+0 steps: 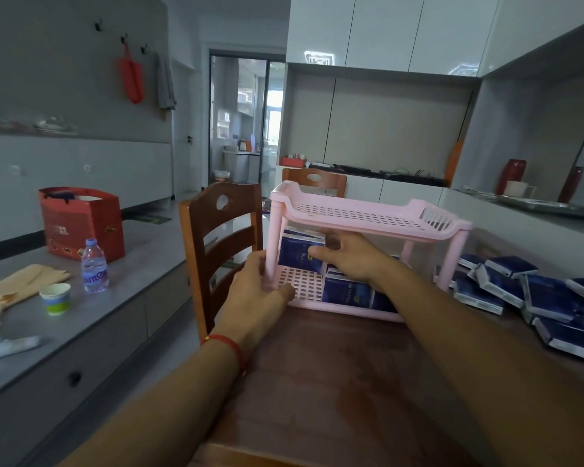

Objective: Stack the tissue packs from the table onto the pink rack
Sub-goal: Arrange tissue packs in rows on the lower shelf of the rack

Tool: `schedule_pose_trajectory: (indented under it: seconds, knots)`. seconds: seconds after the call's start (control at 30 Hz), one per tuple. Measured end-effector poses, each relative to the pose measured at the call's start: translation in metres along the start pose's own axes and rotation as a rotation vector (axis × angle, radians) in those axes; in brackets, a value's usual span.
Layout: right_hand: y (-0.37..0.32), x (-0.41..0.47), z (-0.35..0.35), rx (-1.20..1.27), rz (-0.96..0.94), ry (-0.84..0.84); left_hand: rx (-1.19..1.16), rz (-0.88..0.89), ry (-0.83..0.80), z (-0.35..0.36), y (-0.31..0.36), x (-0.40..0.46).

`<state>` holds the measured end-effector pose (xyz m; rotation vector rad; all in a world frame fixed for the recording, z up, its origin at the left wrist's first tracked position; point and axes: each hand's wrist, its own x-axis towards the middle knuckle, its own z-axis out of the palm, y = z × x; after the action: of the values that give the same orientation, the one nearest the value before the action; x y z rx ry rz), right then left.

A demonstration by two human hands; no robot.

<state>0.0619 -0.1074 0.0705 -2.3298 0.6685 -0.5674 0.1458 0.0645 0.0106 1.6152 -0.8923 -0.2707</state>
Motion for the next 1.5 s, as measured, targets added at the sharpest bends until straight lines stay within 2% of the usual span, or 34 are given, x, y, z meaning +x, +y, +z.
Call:
schedule_pose_trajectory:
  seconds: [0.2,0.43,0.6,0.77,1.1,1.37,1.5]
  knots:
    - [0.006,0.023,0.004,-0.092,0.073,-0.038,0.01,0.0,0.007,-0.001,0.0,0.002]
    - [0.018,0.038,0.007,-0.361,0.166,0.015,0.002,0.005,0.003,-0.002,0.003,0.0]
    - [0.011,0.04,0.006,-0.527,0.214,-0.054,0.013,0.01,-0.003,-0.001,0.003,0.001]
    - [0.006,0.038,0.006,-0.523,0.239,-0.062,0.001,-0.004,-0.003,0.0,0.002,0.001]
    - [0.015,0.045,0.012,-0.408,0.278,0.058,0.0,-0.01,0.0,0.001,0.001,0.004]
    - [0.01,0.042,0.009,-0.445,0.286,0.01,0.008,-0.007,0.006,0.0,0.001,0.004]
    - [0.008,0.042,0.004,-0.441,0.231,-0.034,0.044,0.0,0.009,0.0,0.0,0.003]
